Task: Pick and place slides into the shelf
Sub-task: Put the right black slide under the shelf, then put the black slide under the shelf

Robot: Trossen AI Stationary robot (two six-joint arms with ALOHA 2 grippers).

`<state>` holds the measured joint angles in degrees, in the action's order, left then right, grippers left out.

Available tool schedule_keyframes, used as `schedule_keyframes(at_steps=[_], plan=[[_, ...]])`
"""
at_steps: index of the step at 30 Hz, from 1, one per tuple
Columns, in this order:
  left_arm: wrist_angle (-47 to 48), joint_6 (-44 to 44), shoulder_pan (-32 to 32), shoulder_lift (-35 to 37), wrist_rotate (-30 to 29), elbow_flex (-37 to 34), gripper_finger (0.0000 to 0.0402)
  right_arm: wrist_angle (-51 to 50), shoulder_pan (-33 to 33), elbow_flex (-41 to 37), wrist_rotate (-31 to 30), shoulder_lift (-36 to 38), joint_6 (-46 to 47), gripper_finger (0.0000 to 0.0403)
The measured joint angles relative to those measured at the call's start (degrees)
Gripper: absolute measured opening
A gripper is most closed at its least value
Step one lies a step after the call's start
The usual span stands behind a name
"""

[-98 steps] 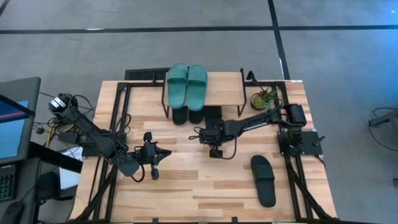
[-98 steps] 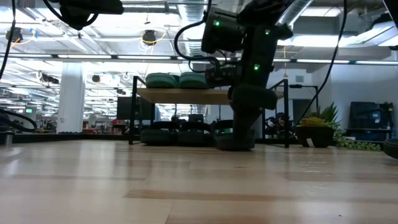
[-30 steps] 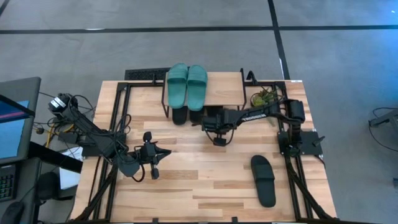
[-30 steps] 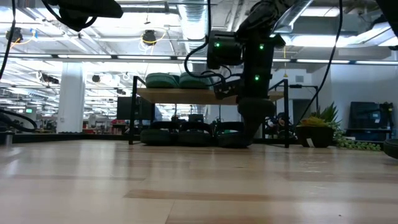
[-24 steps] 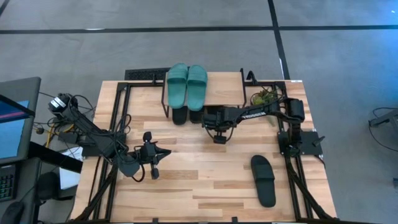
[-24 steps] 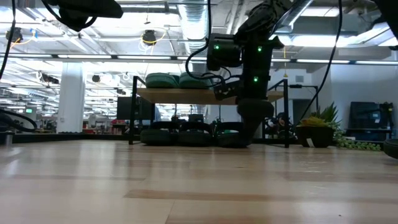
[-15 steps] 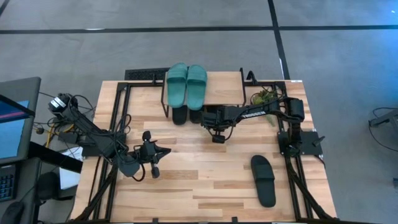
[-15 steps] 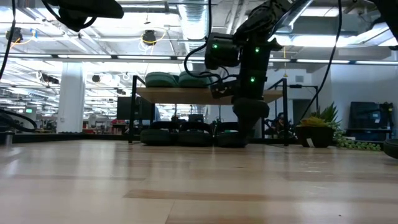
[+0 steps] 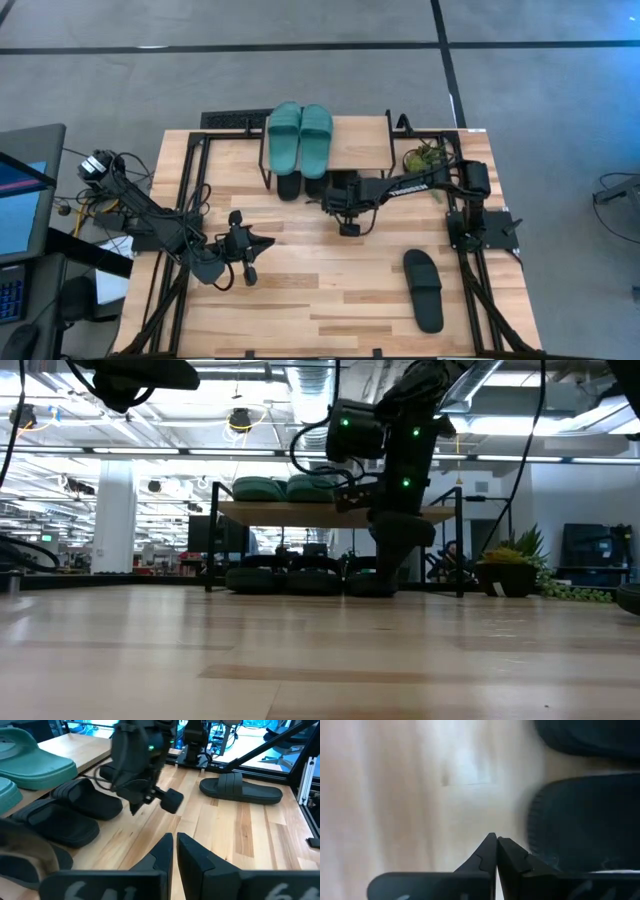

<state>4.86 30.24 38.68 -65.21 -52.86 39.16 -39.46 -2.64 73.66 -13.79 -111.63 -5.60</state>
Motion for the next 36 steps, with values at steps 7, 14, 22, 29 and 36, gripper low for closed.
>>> schedule_keyframes(at_steps=[7,14,22,29,36], plan=[[0.0,0.6,0.0,0.0,0.0,0.0,0.0013,-0.3,4.2,0.0,-0.3,0.0,5.0,0.0],[0.0,0.4,0.3,0.0,0.0,0.0,0.0013,-2.6,12.3,0.0,-4.7,4.4,14.7,0.0],[0.7,-1.5,0.3,0.0,-0.1,0.0,0.0013,-12.6,25.6,0.0,-9.3,13.9,29.3,0.0],[0.2,-4.2,0.3,0.0,-0.3,0.0,0.0013,-24.9,39.8,0.0,-11.9,19.1,50.6,0.0],[0.2,-4.3,0.3,0.0,-0.1,0.0,0.0013,-30.7,54.3,0.0,-12.2,18.6,71.9,0.0]])
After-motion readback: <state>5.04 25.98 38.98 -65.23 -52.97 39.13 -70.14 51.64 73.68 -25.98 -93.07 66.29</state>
